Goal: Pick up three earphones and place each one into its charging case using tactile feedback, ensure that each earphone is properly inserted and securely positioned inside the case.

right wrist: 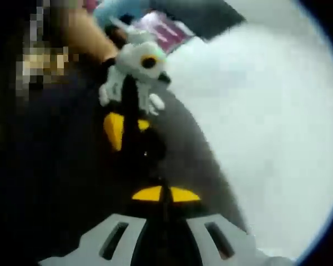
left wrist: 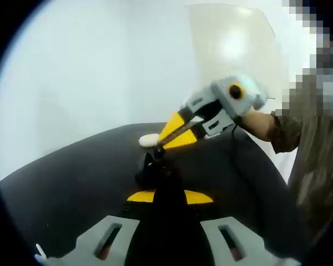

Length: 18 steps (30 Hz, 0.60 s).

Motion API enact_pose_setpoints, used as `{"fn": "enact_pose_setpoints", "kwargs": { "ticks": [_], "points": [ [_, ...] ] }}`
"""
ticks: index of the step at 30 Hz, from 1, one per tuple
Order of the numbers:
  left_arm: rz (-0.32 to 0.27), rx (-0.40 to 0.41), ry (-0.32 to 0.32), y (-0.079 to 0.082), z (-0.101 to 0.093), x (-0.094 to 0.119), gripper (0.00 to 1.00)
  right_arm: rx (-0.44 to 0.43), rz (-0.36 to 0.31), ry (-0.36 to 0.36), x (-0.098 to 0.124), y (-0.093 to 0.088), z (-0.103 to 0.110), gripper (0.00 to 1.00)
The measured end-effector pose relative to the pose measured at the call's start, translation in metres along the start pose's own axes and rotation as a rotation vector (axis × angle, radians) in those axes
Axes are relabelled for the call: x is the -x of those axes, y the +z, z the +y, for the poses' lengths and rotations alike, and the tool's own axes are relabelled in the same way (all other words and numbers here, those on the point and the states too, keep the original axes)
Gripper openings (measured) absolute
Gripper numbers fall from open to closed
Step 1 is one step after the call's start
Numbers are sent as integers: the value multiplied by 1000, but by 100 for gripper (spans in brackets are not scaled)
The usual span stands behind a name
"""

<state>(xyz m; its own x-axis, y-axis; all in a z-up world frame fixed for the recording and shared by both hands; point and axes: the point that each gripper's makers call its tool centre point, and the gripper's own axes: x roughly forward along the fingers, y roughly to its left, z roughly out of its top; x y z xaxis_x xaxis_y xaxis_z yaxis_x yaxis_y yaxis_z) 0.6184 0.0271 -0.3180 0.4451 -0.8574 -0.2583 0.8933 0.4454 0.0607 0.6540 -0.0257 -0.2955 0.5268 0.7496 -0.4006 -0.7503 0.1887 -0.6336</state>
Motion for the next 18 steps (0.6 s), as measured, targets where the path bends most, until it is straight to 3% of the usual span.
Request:
{"fn": "enact_pose_setpoints", "kwargs": {
  "ticks": [2,4,5,8,9,11,14,18],
  "points": [
    [0,-2,0,0,0,0,14,-161,-1,53,2,-6,7,6],
    [0,-4,1,0,0,0,14,-237,4,97,3,-10,14,6],
    [0,-5,1,0,0,0,14,-236,43,102,4,-18,15,7],
    [1,-5,2,0,0,0,14,-201,67,67,8,-24,8,8],
    [1,-4,1,0,-1,0,14,-197,52,73,11,-22,8,15],
    [1,-4,1,0,-1,0,14,-248,39,124,17,-18,12,20],
    [1,-4,0,0,-1,0,14,-317,-18,68,24,-9,-8,19],
    [1,-5,-2,0,-1,0,14,-380,-5,42,22,-8,-23,16]
  ]
}}
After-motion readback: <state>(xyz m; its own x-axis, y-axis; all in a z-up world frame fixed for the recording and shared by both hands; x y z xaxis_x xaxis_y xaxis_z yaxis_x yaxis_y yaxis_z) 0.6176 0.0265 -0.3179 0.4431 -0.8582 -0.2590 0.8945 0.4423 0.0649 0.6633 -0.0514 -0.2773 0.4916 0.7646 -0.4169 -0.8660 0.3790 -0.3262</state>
